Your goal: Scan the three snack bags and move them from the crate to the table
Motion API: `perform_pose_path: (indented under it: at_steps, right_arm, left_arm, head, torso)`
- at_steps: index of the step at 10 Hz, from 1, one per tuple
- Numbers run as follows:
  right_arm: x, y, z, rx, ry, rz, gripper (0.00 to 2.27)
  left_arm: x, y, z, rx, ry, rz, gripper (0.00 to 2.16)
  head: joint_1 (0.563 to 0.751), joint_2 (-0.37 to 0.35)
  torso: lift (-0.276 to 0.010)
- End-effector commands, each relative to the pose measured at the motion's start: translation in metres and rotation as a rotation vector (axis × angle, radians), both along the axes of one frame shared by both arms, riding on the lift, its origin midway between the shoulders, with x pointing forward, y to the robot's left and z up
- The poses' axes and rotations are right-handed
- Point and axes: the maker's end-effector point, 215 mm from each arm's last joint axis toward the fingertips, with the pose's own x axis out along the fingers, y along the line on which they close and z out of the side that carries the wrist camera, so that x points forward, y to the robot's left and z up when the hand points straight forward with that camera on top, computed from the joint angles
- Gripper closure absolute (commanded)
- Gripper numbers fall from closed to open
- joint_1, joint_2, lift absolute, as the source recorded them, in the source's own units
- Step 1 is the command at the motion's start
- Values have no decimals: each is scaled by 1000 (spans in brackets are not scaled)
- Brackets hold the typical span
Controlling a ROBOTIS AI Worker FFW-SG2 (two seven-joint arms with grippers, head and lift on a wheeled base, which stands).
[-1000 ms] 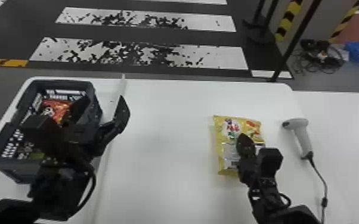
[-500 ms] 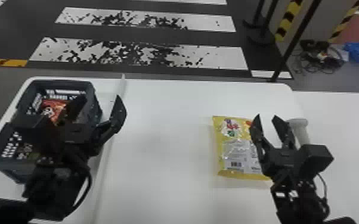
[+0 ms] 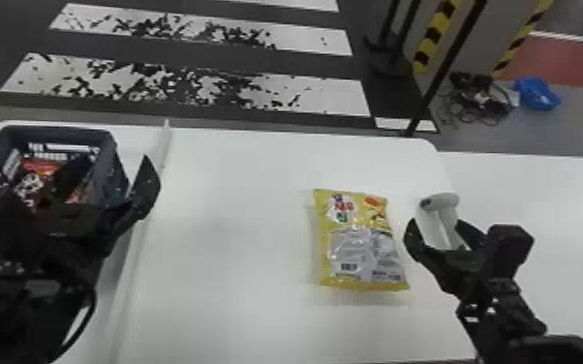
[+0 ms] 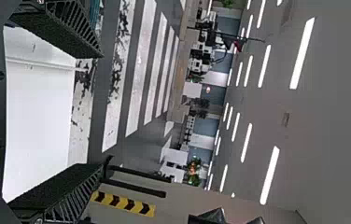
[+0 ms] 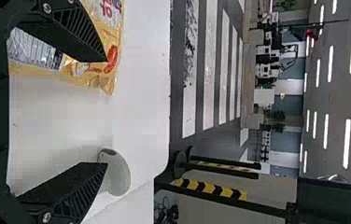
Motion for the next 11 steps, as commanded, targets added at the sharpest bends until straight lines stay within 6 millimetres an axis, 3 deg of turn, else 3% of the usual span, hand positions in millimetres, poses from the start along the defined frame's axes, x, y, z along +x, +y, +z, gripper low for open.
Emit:
perform_pose_path:
  at_steps: [1,3,6,9,10,11]
  right_arm:
    - [9,-26,-13,-22,20,-28,80]
    - [27,-46,-34,-45,60,-25,80]
    - [46,-78,-50,-130,113,-20,80]
    - [47,-117,-72,-153,184,-25,90]
    - [50,-125,-74,-148,195,-25,329]
    - [53,-127,-73,-142,193,-16,380]
  left_arm:
    - [0,-1,-2,0,3,-1,29]
    - [-2,-2,-4,2,5,-6,29]
    - [-5,-4,-14,6,21,-17,29]
    - [1,-24,-22,10,30,-50,29]
    - [1,-23,-26,13,36,-50,29]
    - [1,-23,-27,15,36,-51,29]
  head:
    - [695,-191]
    - [695,-230]
    - [695,-260]
    - [695,-307]
    - [695,-326]
    - [695,-333]
  torso:
    - [-62]
    - [-62]
    - [-62]
    - [-62]
    - [-62]
    - [-62]
